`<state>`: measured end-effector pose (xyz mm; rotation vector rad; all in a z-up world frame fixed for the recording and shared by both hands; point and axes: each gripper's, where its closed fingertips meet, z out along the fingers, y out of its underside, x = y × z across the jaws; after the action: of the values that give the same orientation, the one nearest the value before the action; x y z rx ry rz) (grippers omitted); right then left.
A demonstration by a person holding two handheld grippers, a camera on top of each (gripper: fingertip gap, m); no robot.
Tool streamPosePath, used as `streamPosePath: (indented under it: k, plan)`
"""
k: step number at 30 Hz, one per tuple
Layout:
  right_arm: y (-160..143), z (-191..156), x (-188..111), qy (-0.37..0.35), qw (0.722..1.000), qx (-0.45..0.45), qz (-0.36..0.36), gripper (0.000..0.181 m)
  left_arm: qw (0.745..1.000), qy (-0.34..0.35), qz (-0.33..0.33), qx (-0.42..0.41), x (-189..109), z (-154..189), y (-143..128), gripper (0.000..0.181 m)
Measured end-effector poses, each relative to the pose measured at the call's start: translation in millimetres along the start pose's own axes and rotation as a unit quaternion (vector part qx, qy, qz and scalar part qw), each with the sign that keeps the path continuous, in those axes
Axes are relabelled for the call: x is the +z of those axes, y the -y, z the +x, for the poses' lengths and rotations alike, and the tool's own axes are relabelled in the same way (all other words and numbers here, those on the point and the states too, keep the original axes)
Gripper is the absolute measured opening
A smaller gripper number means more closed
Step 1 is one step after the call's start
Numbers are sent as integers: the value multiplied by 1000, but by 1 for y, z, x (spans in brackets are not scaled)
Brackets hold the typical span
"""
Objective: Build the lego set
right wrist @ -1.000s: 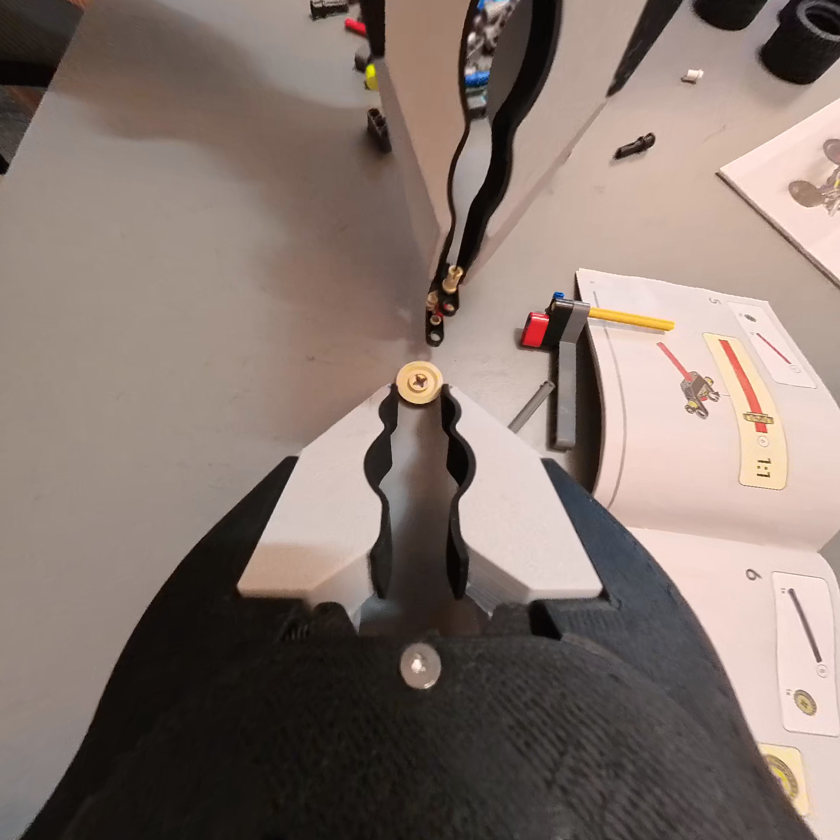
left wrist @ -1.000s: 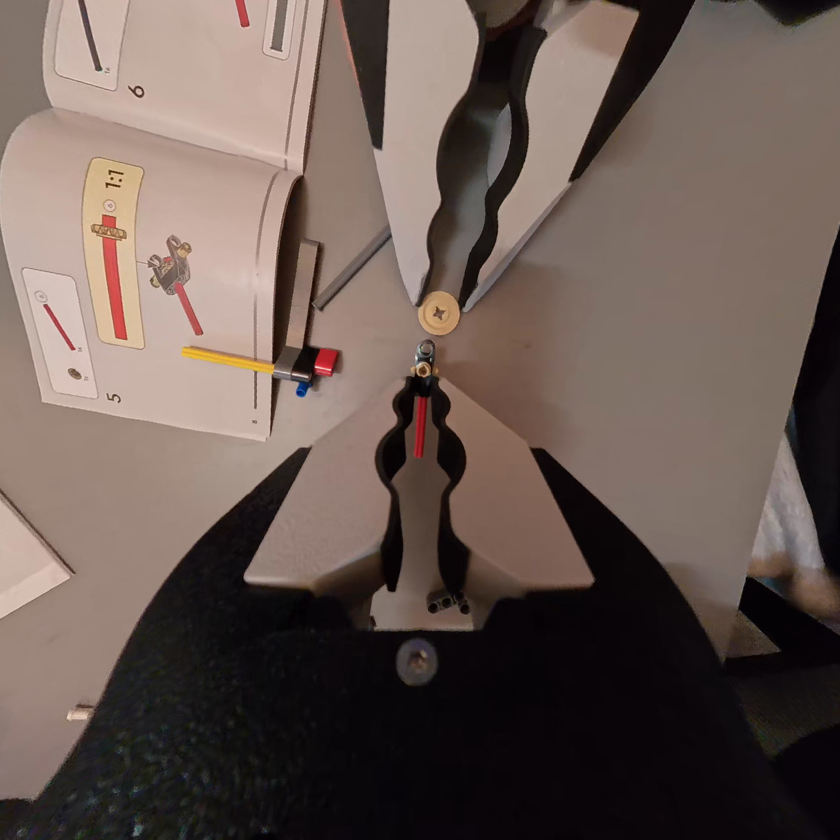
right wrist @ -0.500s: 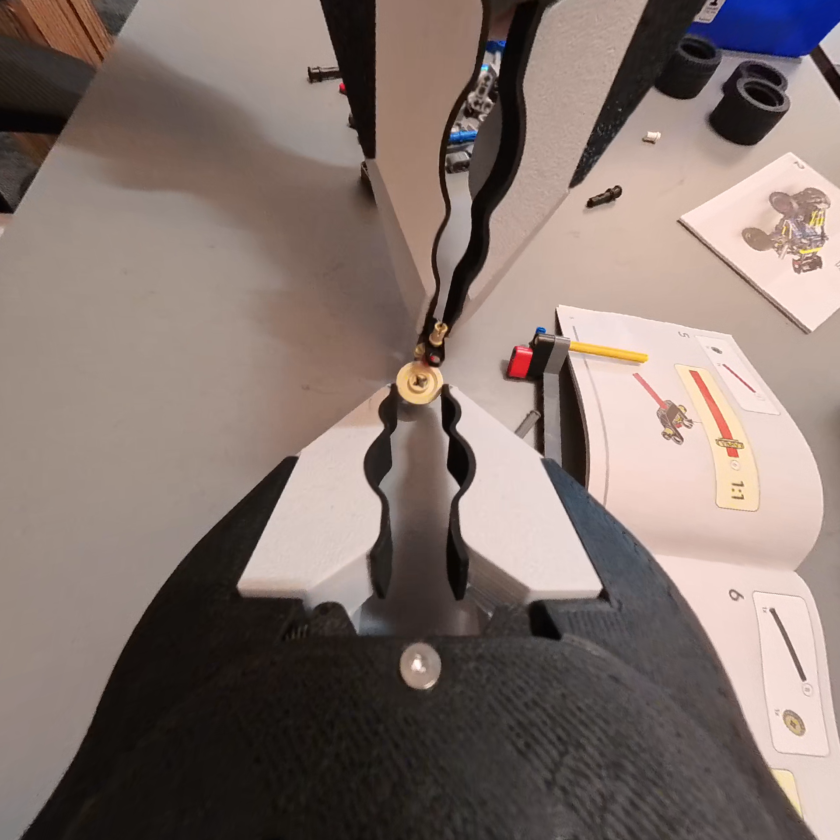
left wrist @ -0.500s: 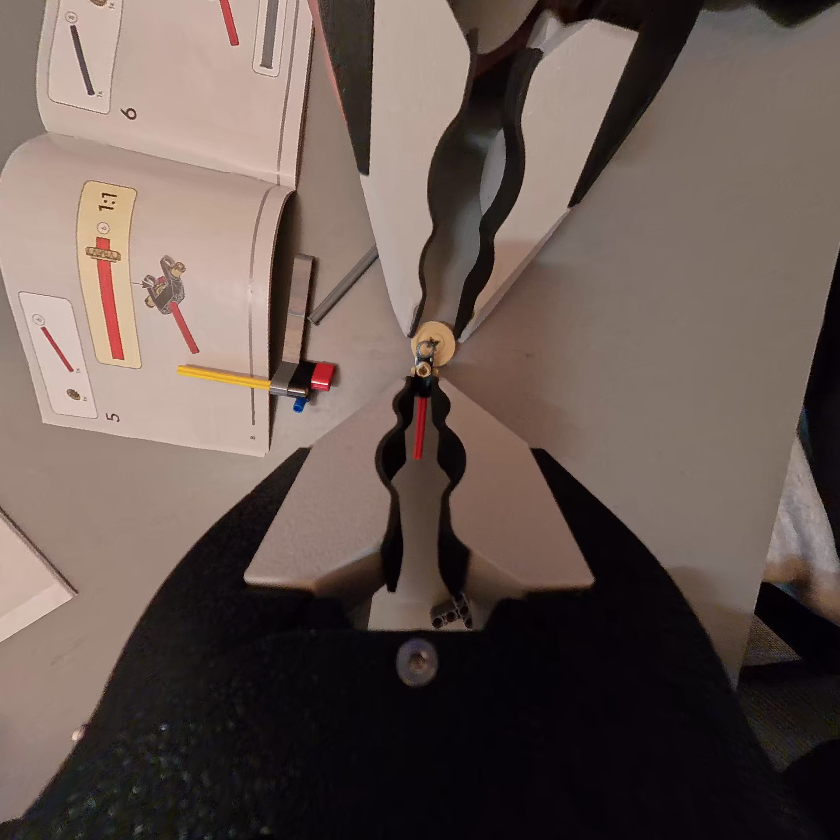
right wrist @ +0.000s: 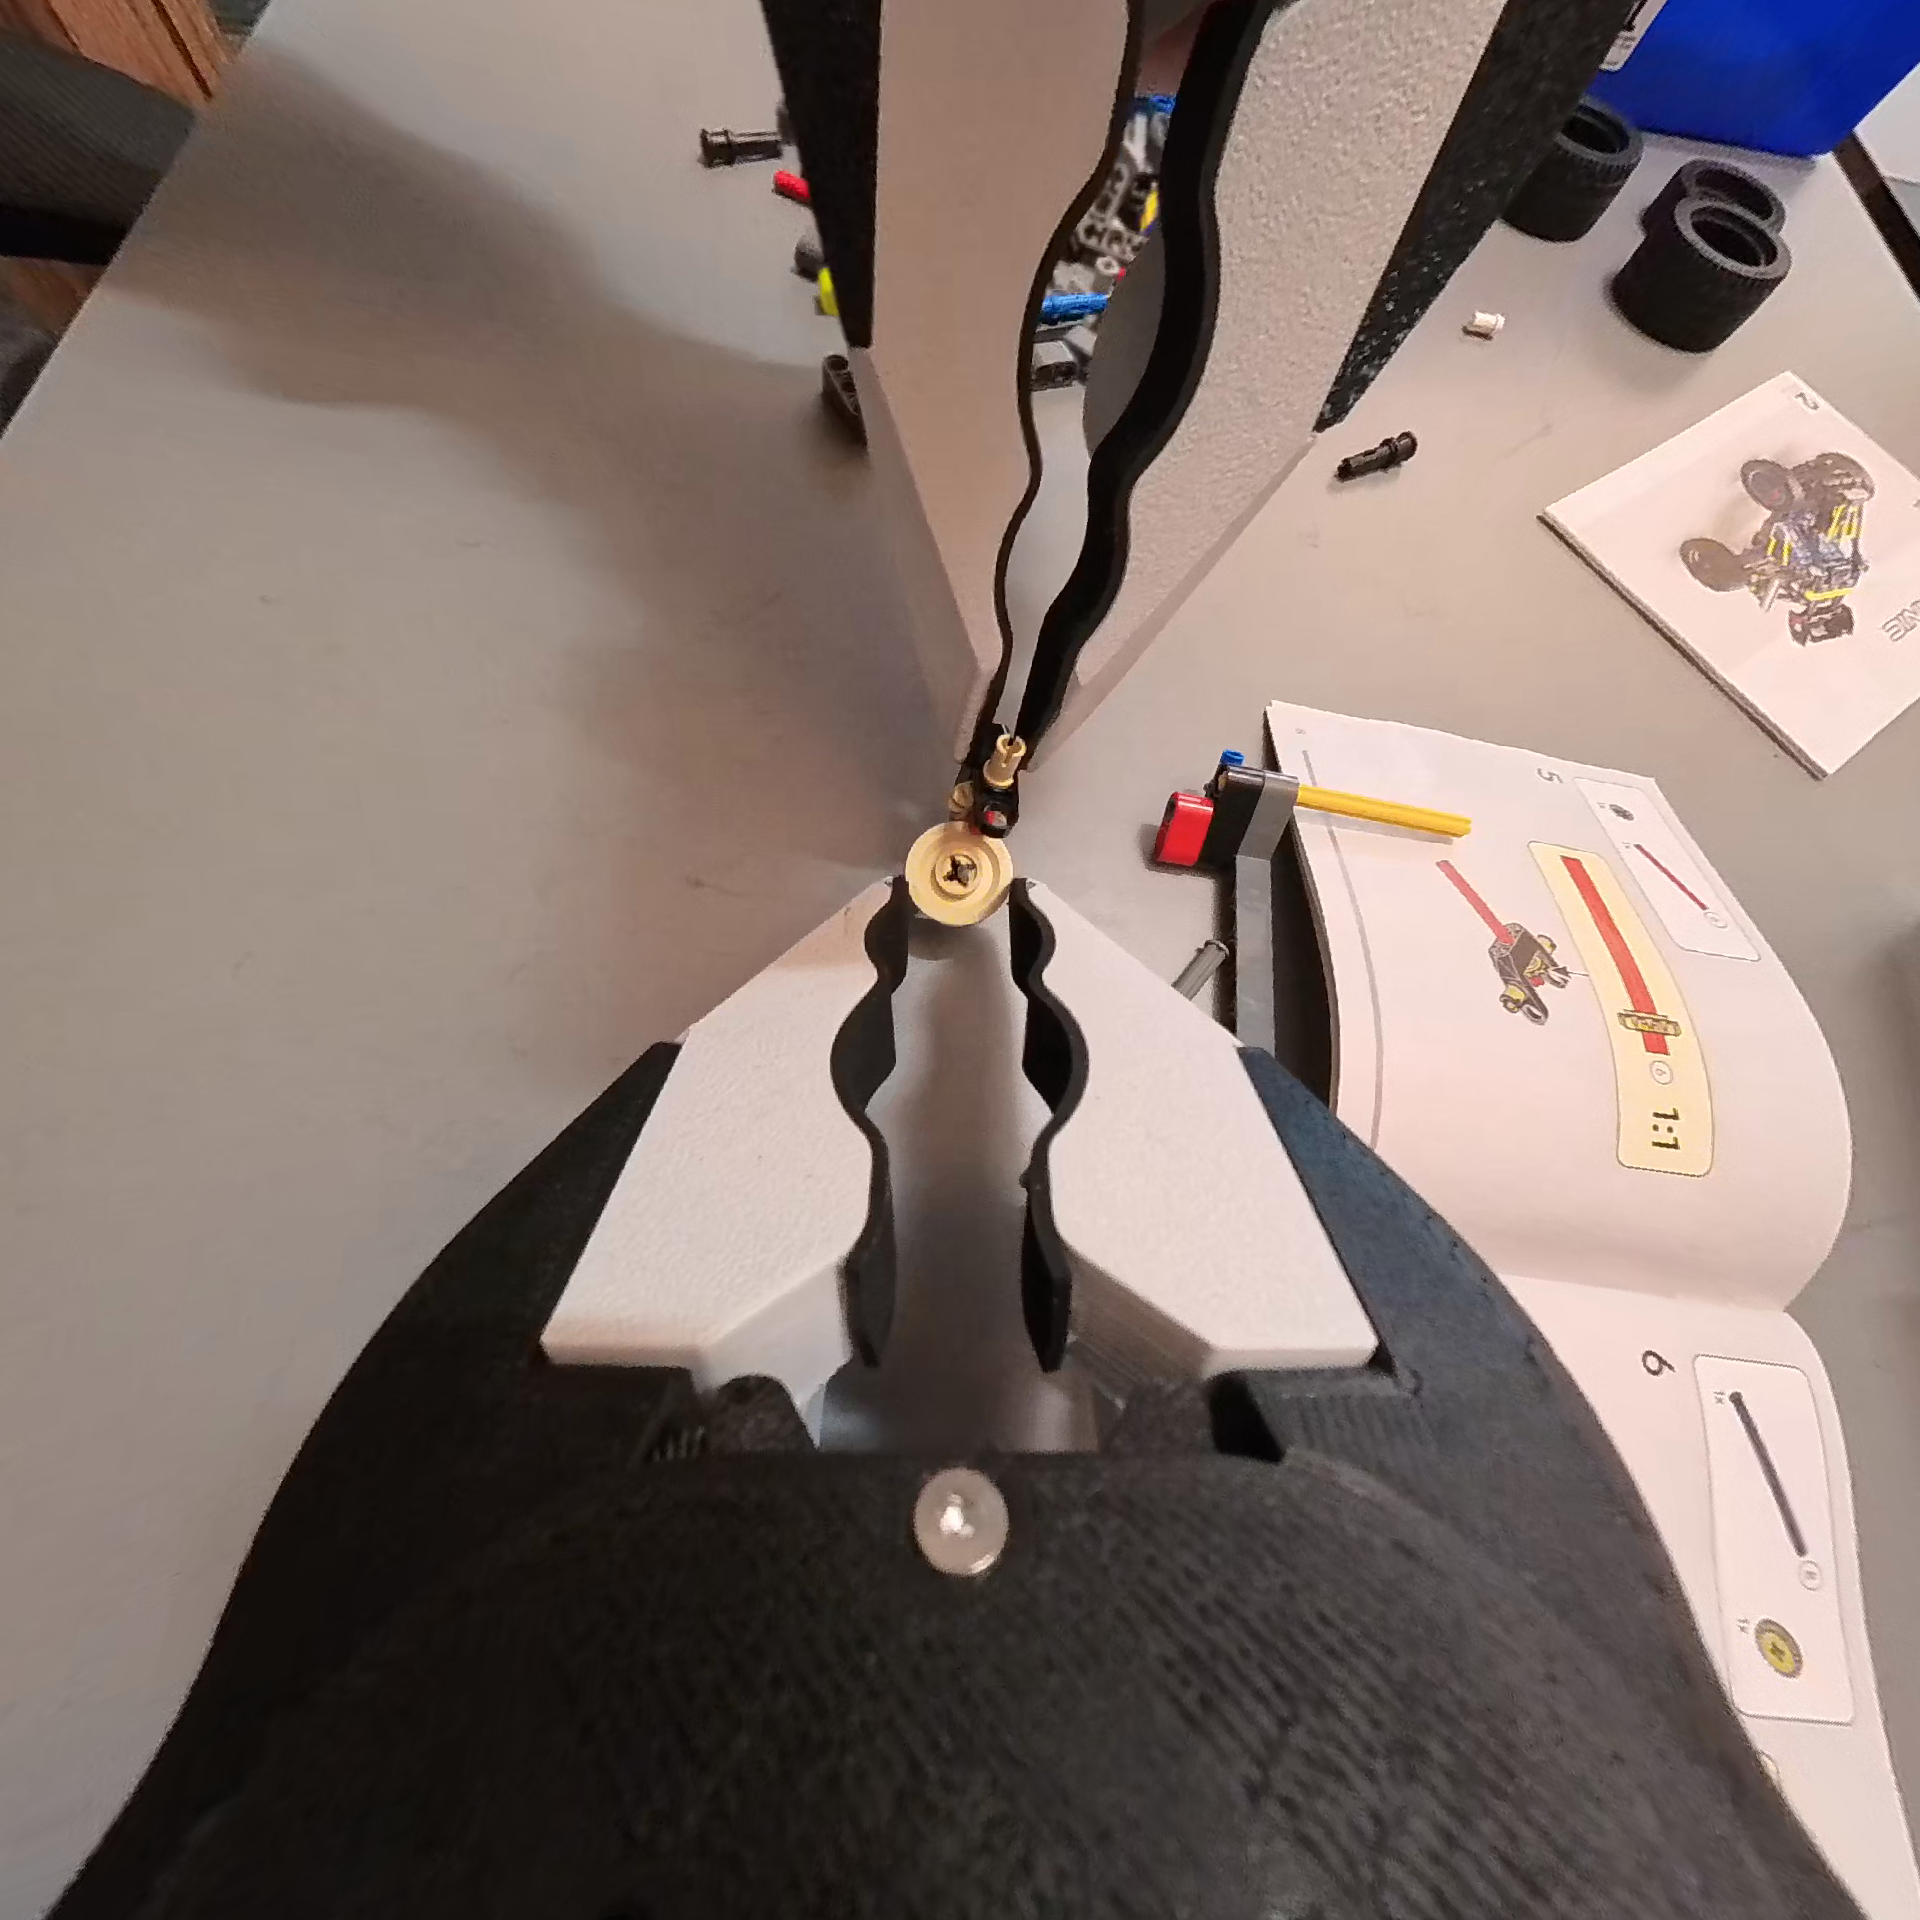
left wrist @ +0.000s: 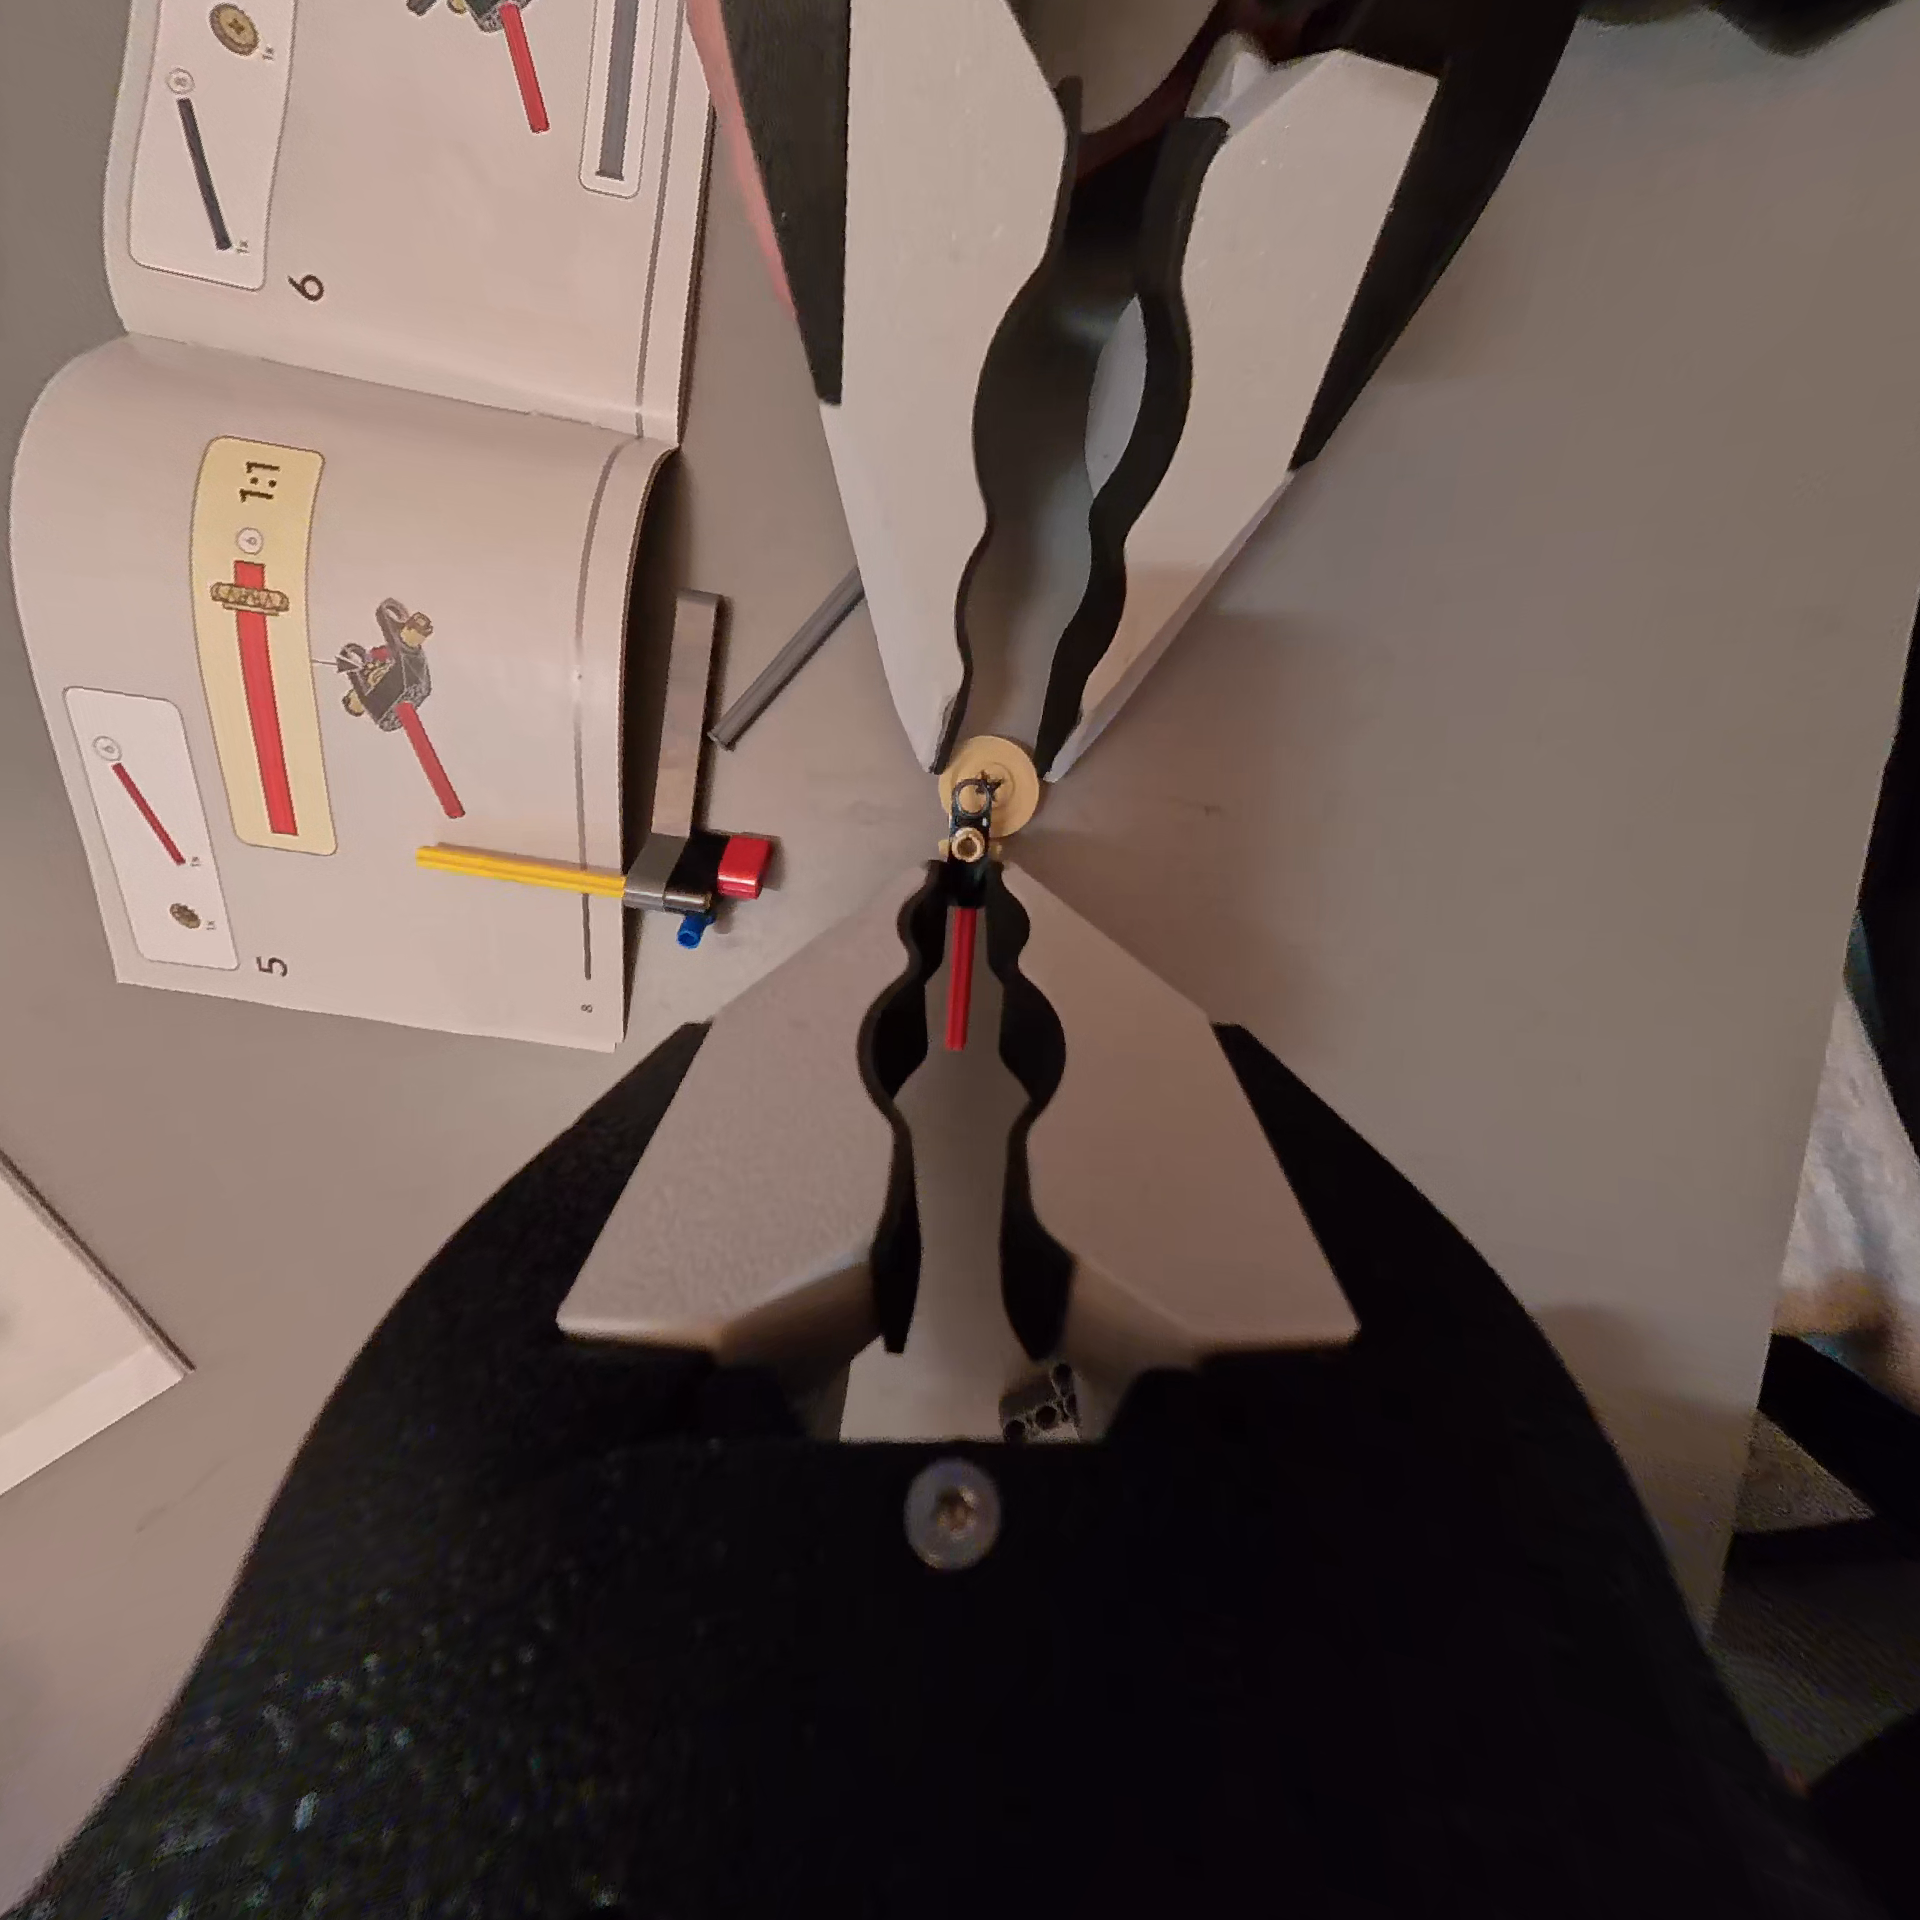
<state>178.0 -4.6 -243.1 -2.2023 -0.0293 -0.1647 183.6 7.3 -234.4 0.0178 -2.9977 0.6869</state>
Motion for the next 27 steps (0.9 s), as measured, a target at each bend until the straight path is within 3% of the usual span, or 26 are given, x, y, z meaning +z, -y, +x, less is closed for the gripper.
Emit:
streamPosePath:
  k: [1,16,23,27]
  plan:
    - [0,0,0,-1,1000,-2,1,17,1000,-2,3,-2,0,0,0,5]
    - [4,1,-3,-5,999,-30,19,12,1000,-7,16,13,1,1,1,5]
    - [-8,6,-9,-16,1000,-13,-11,30,1000,-8,16,9,1,1,-2,5]
    - [-9,11,-5,-24,999,-7,-25,28,1000,-10,14,6,0,1,-3,5]
